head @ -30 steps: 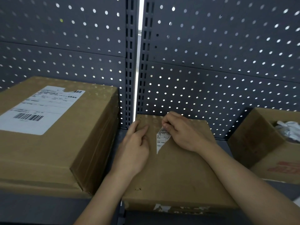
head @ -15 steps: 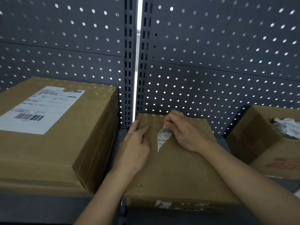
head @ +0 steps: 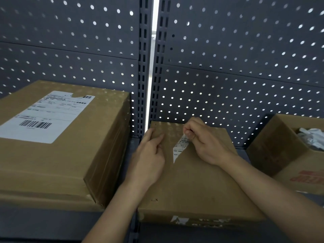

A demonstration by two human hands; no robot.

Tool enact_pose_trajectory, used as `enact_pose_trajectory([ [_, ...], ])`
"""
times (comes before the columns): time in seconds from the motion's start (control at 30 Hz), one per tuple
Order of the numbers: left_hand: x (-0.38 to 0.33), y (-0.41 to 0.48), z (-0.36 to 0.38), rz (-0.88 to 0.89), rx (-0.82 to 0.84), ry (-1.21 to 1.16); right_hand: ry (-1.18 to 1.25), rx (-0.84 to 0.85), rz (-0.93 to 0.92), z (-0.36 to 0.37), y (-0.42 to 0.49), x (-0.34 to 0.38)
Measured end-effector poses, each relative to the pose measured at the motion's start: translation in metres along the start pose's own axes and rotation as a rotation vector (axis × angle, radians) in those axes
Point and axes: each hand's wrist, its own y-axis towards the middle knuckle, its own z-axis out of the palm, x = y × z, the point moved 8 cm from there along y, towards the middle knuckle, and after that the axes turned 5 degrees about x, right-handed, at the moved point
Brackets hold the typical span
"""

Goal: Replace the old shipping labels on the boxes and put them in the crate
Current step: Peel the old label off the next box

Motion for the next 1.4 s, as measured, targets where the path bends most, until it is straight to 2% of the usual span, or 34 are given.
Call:
enact_pose_trajectory([
  [0.1, -0.001, 0.000, 0.000, 0.003, 0.002, -0.001, -0.005, -0.033, -0.008, -0.009, -0.005, 0.008],
  [0.27, 0.000, 0.000, 0.002, 0.003, 0.013, -0.025, 0.082, 0.035, 0.010, 0.004, 0.002, -0.003],
  [0.4, 0.003, 0.002, 0.003, 0.001, 0.021, -0.042, 0.099, 0.027, 0.035, 0.009, 0.003, -0.009],
  [0.67, 0.003, 0.002, 0.005, 0.017, 0.029, -0.040, 0.299, 0.024, 0.024, 0.015, -0.008, -0.006],
  [0.73, 0.004, 0.002, 0.005, 0.018, 0.036, -0.034, 0.336, -0.077, 0.028, 0.003, -0.010, -0.002],
  [0.83, 0.006, 0.002, 0.004, -0.002, 0.041, -0.055, 0.391, -0.379, 0.046, -0.035, -0.015, -0.005],
  [0.87, 0.006, 0.002, 0.004, -0.010, 0.043, -0.063, 0.383, -0.405, 0.042, -0.041, -0.016, -0.007],
  [1.07, 0.003, 0.000, 0.004, -0.007, 0.047, -0.059, 0.245, -0.238, 0.074, -0.028, -0.034, -0.022],
  [1.27, 0.002, 0.000, 0.003, 0.011, 0.064, -0.016, 0.125, -0.244, 0.210, -0.057, -0.063, -0.038],
  [1.4, -0.010, -0.004, -0.003, 0.008, 0.048, 0.135, 0.030, -0.172, 0.238, -0.062, -0.080, -0.048],
])
